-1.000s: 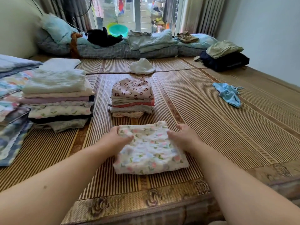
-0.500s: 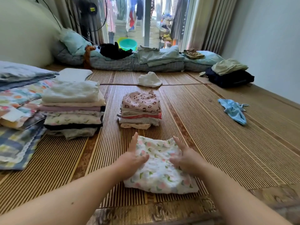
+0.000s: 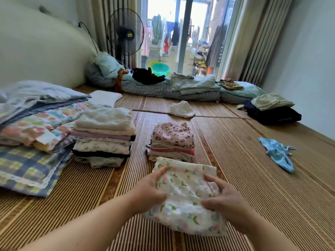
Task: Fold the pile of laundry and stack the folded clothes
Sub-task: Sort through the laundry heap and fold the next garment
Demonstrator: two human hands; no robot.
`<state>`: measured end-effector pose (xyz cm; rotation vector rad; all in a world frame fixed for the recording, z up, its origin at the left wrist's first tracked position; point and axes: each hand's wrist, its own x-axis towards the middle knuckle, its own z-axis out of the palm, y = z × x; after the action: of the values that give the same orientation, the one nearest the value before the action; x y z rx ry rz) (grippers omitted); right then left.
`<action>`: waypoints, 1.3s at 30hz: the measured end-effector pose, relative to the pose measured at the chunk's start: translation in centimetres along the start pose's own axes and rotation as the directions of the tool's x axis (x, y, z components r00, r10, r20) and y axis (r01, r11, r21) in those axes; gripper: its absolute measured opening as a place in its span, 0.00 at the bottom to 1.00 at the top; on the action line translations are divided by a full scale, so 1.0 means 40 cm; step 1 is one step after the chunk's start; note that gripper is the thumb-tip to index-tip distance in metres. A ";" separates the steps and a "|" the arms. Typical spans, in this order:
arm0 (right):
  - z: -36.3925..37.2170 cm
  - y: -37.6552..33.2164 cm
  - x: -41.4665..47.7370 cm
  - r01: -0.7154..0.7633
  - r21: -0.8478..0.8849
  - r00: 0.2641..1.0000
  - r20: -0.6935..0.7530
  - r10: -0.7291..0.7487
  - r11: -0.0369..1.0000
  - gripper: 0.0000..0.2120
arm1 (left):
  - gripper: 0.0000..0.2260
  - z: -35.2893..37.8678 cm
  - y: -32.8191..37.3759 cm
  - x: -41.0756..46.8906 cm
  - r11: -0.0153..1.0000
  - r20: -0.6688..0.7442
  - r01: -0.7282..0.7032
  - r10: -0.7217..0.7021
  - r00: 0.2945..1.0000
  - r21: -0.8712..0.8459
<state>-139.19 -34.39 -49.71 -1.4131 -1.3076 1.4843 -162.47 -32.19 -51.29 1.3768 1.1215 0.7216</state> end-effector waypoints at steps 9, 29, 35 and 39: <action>0.198 -0.382 0.224 0.367 -0.120 0.929 0.091 -0.358 0.922 0.38 | 0.34 -0.384 0.224 -0.005 0.942 -0.338 -0.248 0.314 0.887 0.227; -0.085 -0.322 0.665 0.108 -0.402 0.994 0.017 -0.111 0.909 0.37 | 0.35 -0.324 0.174 0.600 0.829 -0.260 0.179 -0.042 0.965 0.530; -0.090 -0.209 0.738 0.090 -0.666 0.993 0.005 -0.116 0.741 0.52 | 0.42 -0.286 0.125 0.626 0.582 -0.348 0.314 -0.056 0.936 0.750; -0.119 -0.210 0.682 0.135 -0.617 0.972 -0.068 -0.224 0.775 0.55 | 0.39 -0.244 0.182 0.589 0.533 -0.331 0.218 0.124 0.936 0.818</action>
<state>-140.31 -5.50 -48.66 -1.6823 -1.8759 0.8339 -161.55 -6.01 -47.22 2.0702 1.9646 0.3528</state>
